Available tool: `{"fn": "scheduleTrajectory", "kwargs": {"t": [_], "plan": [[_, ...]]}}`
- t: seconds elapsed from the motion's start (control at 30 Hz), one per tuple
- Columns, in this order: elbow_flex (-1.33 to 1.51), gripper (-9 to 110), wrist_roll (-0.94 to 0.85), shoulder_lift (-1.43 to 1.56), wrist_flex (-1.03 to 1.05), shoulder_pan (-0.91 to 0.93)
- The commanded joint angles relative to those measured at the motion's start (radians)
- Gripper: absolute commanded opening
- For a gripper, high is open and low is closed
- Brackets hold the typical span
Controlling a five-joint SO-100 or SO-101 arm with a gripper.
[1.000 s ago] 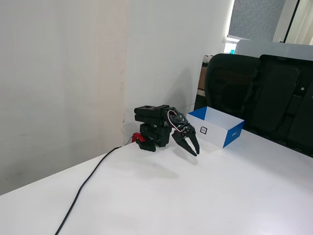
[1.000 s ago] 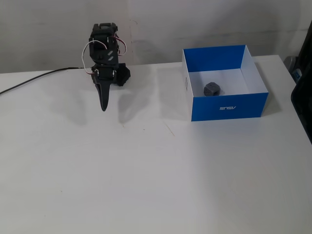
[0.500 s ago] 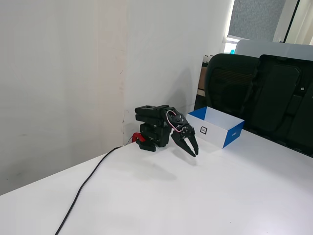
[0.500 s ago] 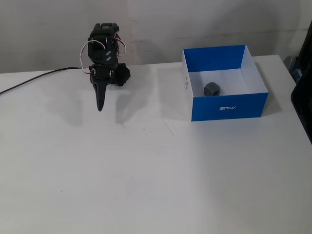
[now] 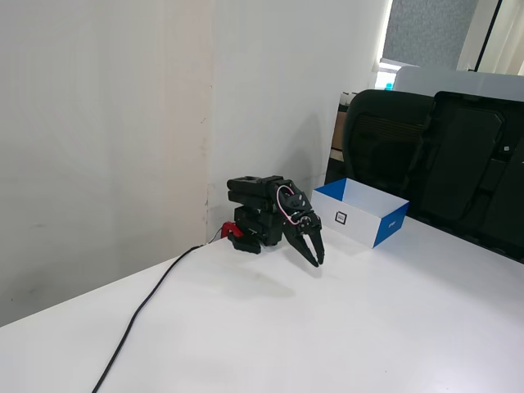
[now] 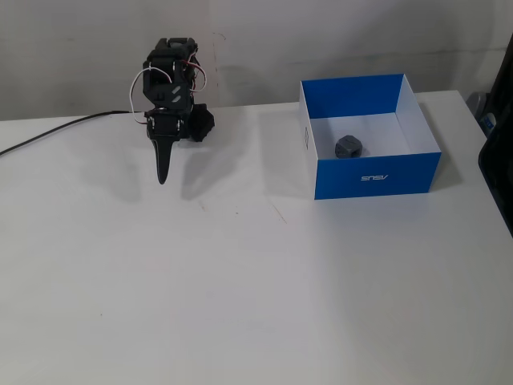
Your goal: Grasp the gray block and put it in the box.
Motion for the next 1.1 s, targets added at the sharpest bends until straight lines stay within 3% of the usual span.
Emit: {"fn": "scheduleTrajectory", "kwargs": {"t": [0.0, 1.07], "plan": [[0.066, 3, -0.008, 0.008, 0.015, 0.006], [0.066, 0, -0.008, 0.009, 0.015, 0.008]]}}
